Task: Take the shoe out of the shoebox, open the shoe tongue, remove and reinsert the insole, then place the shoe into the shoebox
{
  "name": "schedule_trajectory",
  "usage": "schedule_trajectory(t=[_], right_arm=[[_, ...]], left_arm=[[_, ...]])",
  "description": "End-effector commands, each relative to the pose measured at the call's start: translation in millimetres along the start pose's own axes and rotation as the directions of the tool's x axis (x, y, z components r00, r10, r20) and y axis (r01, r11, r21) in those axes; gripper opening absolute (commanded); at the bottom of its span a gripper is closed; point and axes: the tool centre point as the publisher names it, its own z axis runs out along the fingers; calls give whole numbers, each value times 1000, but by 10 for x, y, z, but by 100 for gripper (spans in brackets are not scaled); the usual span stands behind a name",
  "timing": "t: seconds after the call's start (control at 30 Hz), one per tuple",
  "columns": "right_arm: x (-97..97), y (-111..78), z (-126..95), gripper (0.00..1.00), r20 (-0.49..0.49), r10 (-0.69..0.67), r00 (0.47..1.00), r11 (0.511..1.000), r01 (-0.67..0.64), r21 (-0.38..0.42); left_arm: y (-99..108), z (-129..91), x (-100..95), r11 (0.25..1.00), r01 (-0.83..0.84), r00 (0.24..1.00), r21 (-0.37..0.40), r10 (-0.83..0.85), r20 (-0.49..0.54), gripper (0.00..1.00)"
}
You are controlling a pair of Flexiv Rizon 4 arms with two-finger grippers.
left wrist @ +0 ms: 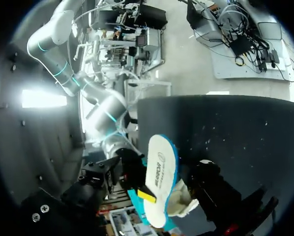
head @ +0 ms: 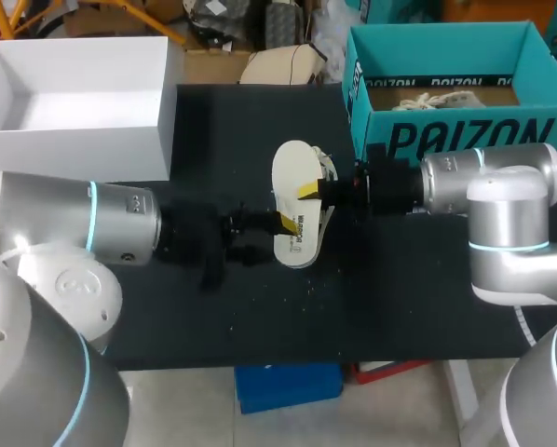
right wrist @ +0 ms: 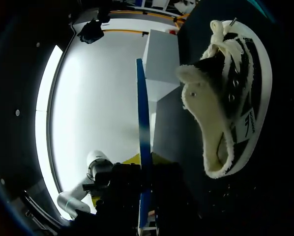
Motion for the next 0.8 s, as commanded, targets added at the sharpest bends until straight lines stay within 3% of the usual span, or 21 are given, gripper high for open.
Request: schedule_trajectory(t=[0.03, 0.1, 0.17, 0.33, 0.7, 0.8], right_arm=[[0, -1, 16, 0, 2, 1, 1000, 1000, -1, -3], [0, -1, 16, 0, 2, 1, 1000, 1000, -1, -3], [0, -1, 16, 0, 2, 1, 1000, 1000, -1, -3], [0, -1, 16, 0, 2, 1, 1000, 1000, -1, -3], [0, -1, 16, 0, 2, 1, 1000, 1000, -1, -3], [0, -1, 16, 0, 2, 1, 1000, 1000, -1, -3]], left_arm=[[-94, -170, -199, 994, -27, 558, -107, -74, -826, 100], [-94, -178, -254, 990, -78, 464, -120, -71, -883, 100], [-95, -191, -339, 986, -117, 437, -115, -53, -898, 100], [-95, -191, -339, 985, -128, 369, -116, -61, -927, 100], [-95, -191, -339, 985, -128, 369, -116, -61, -927, 100], [-66, -87, -352, 976, -216, 321, -32, 40, -946, 100]])
